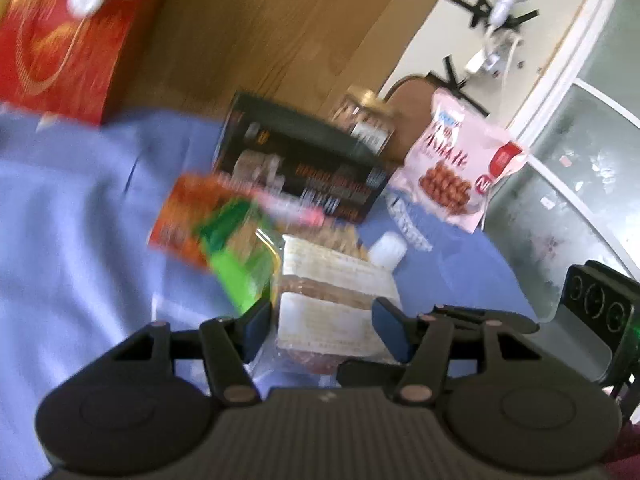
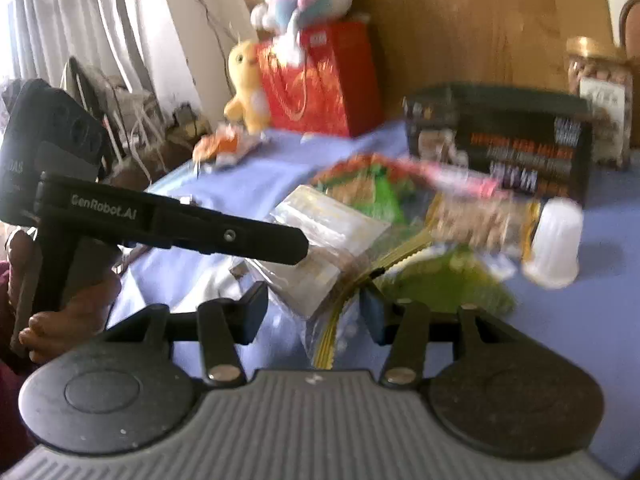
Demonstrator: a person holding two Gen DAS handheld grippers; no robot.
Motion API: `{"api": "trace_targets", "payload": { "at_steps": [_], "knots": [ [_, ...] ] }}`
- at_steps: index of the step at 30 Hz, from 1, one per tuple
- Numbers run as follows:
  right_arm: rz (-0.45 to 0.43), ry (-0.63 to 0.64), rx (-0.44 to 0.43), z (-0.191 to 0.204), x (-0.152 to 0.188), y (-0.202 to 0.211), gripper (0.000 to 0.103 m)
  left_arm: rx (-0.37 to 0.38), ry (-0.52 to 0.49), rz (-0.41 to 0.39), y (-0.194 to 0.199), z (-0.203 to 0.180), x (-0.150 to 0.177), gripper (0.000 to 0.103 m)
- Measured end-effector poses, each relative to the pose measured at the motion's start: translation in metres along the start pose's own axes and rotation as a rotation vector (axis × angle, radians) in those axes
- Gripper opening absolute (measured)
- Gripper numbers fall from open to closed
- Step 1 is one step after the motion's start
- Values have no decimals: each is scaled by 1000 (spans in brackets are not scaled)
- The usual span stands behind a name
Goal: Organize snacks
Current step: 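Carry the white-labeled bag into the black tin and release it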
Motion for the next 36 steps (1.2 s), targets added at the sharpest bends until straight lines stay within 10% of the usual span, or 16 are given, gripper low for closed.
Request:
{"api": "trace_targets", "payload": {
  "at_steps": [18,28,36],
  "knots": [
    [-109,-25,189,-103,-126,-54,53,-13,-23,-82,-110,-3,-168,59],
    [5,-46,249,-129,-122,-98,56,-108,27,-7,-160,25,-166,67],
    [-111,-36,261,-110,-103,-38,58,-35,20,-113,-94,16,-155,69]
  ]
}}
Point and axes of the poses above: each gripper's, at about its wrist camera, not at the fingertips, and y roughly against the way its jaws point, z to its left, x to its underside, the point moved 1 cm from there along -y, roughly the way its jaws point, and after that the axes turned 3 degrees about y, right-handed, at the moved point
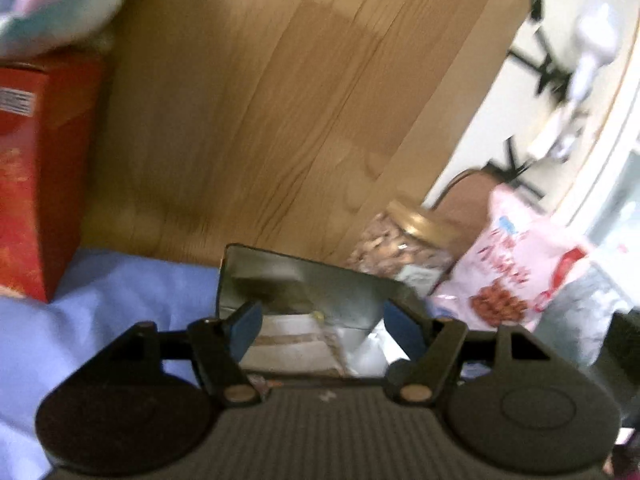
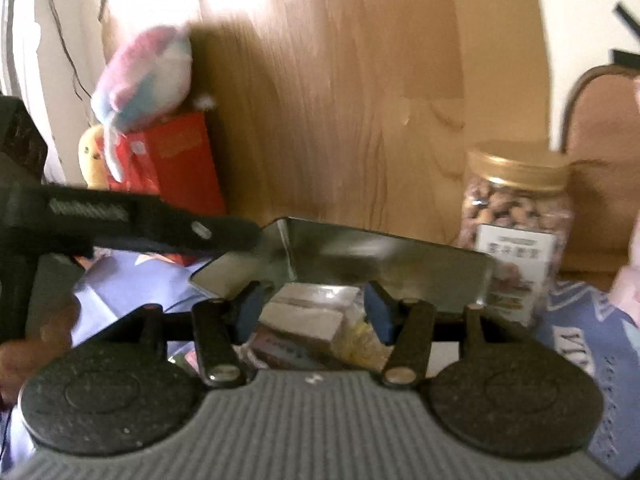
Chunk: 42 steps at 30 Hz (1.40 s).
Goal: Organize snacks
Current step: 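Carry the white-labeled bag into the black tin and release it, then grasp the white plastic cup with the left gripper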
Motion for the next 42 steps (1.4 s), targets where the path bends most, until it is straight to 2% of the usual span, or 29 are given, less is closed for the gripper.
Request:
{"api": "trace_targets", "payload": {
  "at_steps": [3,6,8,11,13,14,16,18,22,26,30,34,36,38,42],
  "knots": [
    [-23,-89,-5,-14,27,31,58,63,10,-6,27,-6,17,69],
    [-16,-138,3,-19,57,54,58,105,-20,26,41,-17,47,69],
    [10,-123,18,-12,69,58,58,115,-36,60,43,-25,66,69],
    [53,-104,27,-3,81,53,58,92,-63,103,42,-36,91,69],
    [72,-96,58,-1,85,46,52,77,-70,128,43,-40,105,69],
    [79,-81,93,-3,88,44,37,67,-72,139,45,-40,113,69],
    [72,-98,106,-3,87,46,36,47,-74,142,56,-37,126,69],
    [47,-112,84,1,86,57,35,38,-70,132,71,-30,135,69],
    [-11,-26,22,31,92,86,35,48,-34,105,102,-11,149,69],
    [-24,-2,-127,65,97,91,35,31,20,90,125,7,163,69],
    [36,3,-287,96,101,75,35,0,63,69,143,22,172,69],
    [98,78,-301,124,109,55,35,-32,82,40,158,34,176,69],
    [119,94,-308,129,114,50,39,-37,93,40,162,38,177,69],
    [123,135,-284,135,116,52,39,-29,101,44,162,39,178,69],
    [116,212,-249,140,120,63,51,15,73,63,157,30,181,69]
  ]
}}
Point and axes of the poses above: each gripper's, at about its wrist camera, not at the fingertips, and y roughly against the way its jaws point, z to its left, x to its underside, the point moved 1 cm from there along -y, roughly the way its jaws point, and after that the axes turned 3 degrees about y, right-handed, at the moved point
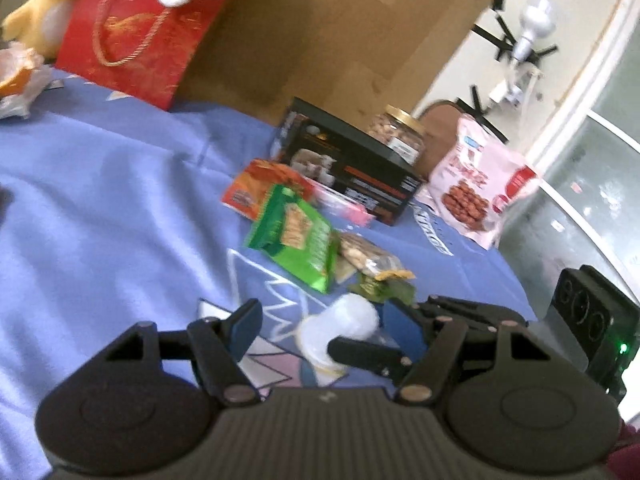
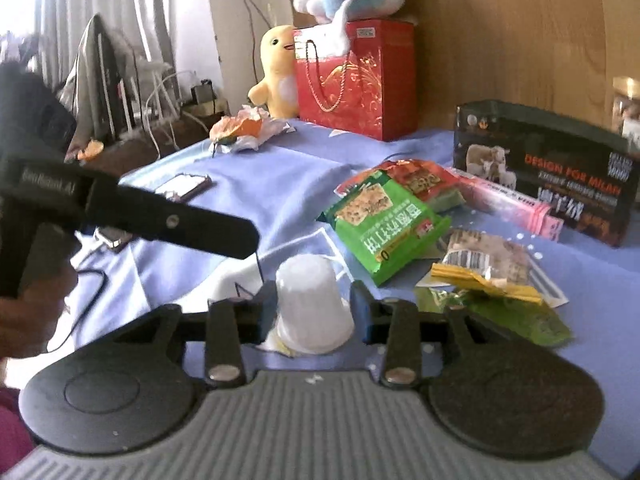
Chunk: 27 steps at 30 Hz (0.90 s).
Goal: Organize snacks
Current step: 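Grasp the white plastic cup with the left gripper, then lower the white cup into the black tin and open the left gripper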
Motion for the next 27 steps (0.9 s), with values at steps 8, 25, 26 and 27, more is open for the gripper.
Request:
{"api": "trace_targets", "payload": {
  "at_steps": [8,25,26,27],
  "knots": [
    [39,25,9,-2,11,-6,54,16,-77,53,-20,-21,7,69],
    [-93,62,121,-12,-17,5,44,-46,-220,23,-39,-56,-33,43],
    [-109,86,149,-15,-23,5,44,-47,-233,16,-43,-60,-41,43],
    [-120,104,176,-19,-28,3,44,-49,-250,10,-49,-66,-51,43]
  ]
}}
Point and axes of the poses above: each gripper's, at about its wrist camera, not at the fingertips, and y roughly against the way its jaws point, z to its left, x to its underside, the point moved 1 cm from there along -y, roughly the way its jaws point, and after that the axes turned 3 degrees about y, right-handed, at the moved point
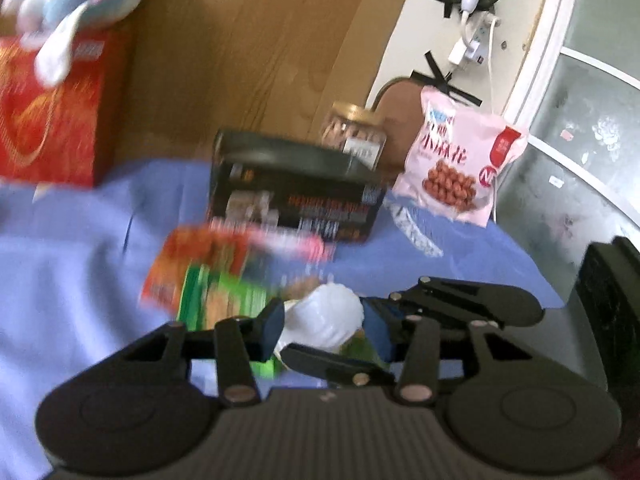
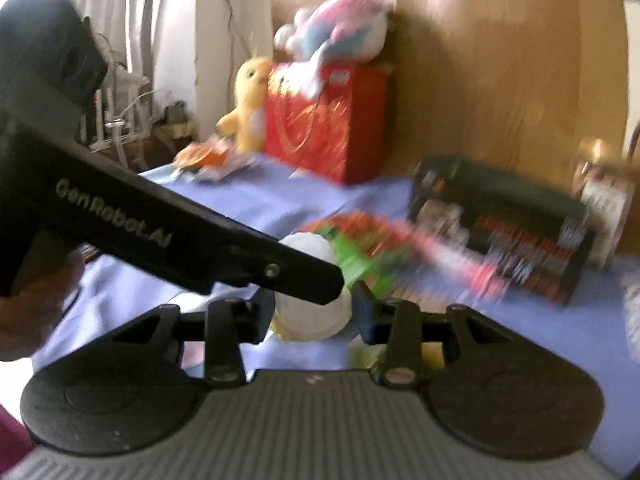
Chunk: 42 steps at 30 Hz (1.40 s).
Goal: Organize snacks
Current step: 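Lower the white cup into the black tin and open the left gripper, then grasp the pink bar package with the left gripper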
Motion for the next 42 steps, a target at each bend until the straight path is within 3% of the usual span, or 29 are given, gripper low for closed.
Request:
{"api": "trace_targets", "payload": {
  "at_steps": [3,8,11,13,18,23,28,31,33,34,37,42],
  "knots": [
    [-32,32,68,-20,-16,-11,40,8,-34,-23,-19,-7,-32,43],
    [-68,-50,161,-76,-44,-35,39,13,-78,-76,-60,-16,-88,43],
    [-50,-75,205,-107,-55,-57,39,68,-58,-61,-88,-14,-115,41],
    [-37,-103,208,-125,-57,-69,37,104,-43,-37,-107,-15,-125,41],
    [13,-122,250,-151,-56,-88,36,86,-52,-16,-142,-16,-134,43],
    [38,-181,352,-173,-50,-92,38,57,-22,-21,-144,-2,-135,47],
    [-52,-295,335,-177,-39,-51,38,18,9,-61,-108,25,-126,54],
    [-69,-315,250,-162,-23,-26,38,-41,43,-63,-85,51,-115,57],
    [-79,-290,221,-148,-11,-18,47,-55,84,-38,-79,69,-107,57],
    [-51,-270,206,-143,-8,-20,51,-54,107,-19,-78,77,-103,57],
    [17,-247,183,-131,1,-32,51,-56,152,32,-82,89,-93,55],
    [99,-296,135,-128,10,-47,50,-53,108,107,-104,80,-86,55]
  ]
}}
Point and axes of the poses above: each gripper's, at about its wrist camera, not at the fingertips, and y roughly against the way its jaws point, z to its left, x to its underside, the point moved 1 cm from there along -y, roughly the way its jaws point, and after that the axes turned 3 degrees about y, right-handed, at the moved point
